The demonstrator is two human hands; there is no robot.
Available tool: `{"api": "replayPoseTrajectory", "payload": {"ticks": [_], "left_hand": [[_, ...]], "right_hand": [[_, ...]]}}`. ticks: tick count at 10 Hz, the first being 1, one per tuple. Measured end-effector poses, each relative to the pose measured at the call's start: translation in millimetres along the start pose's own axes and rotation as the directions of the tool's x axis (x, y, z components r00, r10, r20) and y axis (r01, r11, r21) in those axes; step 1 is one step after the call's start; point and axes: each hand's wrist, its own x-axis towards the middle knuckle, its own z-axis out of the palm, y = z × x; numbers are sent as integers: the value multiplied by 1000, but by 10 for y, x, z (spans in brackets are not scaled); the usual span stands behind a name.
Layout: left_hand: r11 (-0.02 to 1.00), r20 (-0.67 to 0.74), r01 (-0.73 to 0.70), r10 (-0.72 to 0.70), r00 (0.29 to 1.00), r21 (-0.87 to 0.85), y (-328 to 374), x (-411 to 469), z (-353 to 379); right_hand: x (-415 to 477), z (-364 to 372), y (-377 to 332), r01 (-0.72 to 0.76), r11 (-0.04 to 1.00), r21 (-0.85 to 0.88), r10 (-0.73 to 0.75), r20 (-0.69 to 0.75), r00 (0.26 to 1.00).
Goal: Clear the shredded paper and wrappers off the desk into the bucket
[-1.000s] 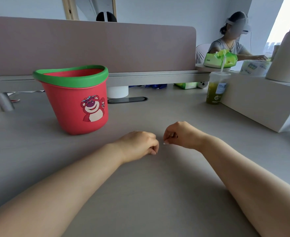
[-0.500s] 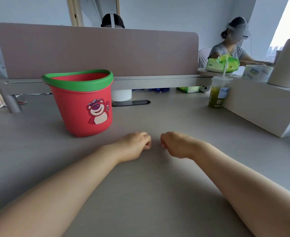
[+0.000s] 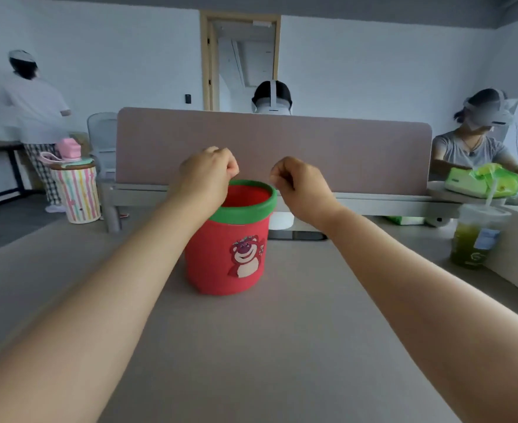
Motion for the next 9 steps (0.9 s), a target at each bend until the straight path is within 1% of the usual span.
{"api": "replayPoseTrajectory", "payload": {"ticks": [1,2,3,4,5,6,7,8,9], "left_hand": [[996,158,75,-65,985,-53,-214,193,-20],[988,239,97,-66,969,-120,-358,241,-33],[989,304,95,-58,951,-110,-427,244,-16],[981,313,105,-49,948,-165,-444,263,17],[992,324,45,-6,946,-114,-453,299,61],[1000,397,-21,21,918,-4,-478,292,98],[1000,410,-13,18,912,-15,-514,271,101],[999,335,11,5,942,-47,-504,240,45],[991,167,39,-18,986,-127,-524,209,-13]], "right_hand": [[291,217,-21,13,999,-34,-11,67,998],[411,348,24,6,997,-74,3,124,992],[464,402,65,-25,996,-85,35,128,991],[506,414,90,-73,993,-92,84,122,989],[510,427,99,-81,992,-94,96,170,981],[485,417,109,-54,994,-98,73,196,978],[466,388,104,-66,994,-89,84,212,974],[431,376,73,-72,996,-59,82,186,979],[382,296,36,-34,999,-30,36,100,994]]}}
